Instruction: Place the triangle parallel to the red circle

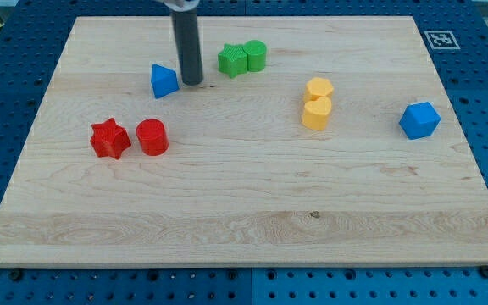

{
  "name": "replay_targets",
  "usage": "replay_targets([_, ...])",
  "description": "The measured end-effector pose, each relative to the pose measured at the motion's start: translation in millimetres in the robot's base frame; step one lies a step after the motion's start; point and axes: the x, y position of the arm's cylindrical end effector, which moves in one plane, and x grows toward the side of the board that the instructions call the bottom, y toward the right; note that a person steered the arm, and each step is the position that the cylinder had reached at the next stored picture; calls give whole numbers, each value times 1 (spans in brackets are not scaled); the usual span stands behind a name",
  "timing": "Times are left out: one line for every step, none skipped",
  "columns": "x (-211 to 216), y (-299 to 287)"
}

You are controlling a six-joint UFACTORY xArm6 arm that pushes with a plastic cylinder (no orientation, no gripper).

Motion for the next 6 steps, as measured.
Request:
replay_targets([-8, -45])
replay_targets([5, -67])
replay_targets([44, -24])
replay_targets([77, 36])
replay_targets([93, 84])
replay_targets([74, 55])
